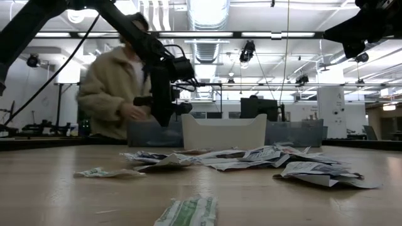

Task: Pick & Place First Aid Supplies
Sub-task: Put the blue bandage pack into the left gray bin

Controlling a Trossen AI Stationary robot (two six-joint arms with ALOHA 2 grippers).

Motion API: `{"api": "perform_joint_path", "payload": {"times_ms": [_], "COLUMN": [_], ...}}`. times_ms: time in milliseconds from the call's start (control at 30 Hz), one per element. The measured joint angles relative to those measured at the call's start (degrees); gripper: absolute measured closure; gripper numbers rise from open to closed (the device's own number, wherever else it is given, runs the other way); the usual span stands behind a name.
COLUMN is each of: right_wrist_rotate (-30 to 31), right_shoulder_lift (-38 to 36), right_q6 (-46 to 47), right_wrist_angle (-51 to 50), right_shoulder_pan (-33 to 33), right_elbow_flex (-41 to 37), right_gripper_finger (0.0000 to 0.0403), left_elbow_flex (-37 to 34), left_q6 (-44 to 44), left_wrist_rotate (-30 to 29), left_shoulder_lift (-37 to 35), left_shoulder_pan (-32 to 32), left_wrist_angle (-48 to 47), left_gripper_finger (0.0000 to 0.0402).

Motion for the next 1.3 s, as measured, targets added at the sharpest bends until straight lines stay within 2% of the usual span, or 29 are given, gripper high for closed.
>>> {"api": "perform_joint_path", "payload": {"times_ms": [367, 700, 900, 1100, 1300], "right_wrist_rotate": [0.0, 0.0, 0.0, 0.0, 0.0], "right_shoulder_lift": [0.0, -0.01, -0.02, -0.01, -0.01], "right_q6": [-0.01, -0.01, -0.01, -0.01, -0.02], "right_wrist_angle": [0.02, 0.01, 0.0, 0.02, 0.0], "right_shoulder_pan": [0.0, 0.01, 0.0, 0.0, 0.0], "right_elbow_flex": [0.0, 0.0, 0.0, 0.0, -0.01], "right_gripper_finger": [0.0364, 0.0364, 0.0364, 0.0364, 0.0364], "left_elbow_flex": [0.0, 0.0, 0.22, 1.89, 3.15], "left_q6": [0.22, 1.03, 1.13, 1.84, 1.78], "left_wrist_rotate": [-0.13, -0.1, 0.28, 3.16, 10.72], "left_shoulder_lift": [0.66, 0.59, -1.27, -2.83, -4.25], "left_shoulder_pan": [0.07, 0.07, 0.03, -0.04, -0.32], "left_wrist_angle": [0.01, -0.07, -1.5, -5.24, -7.12], "left_gripper_finger": [0.0397, 0.03, 0.0283, 0.0282, 0.0282]}}
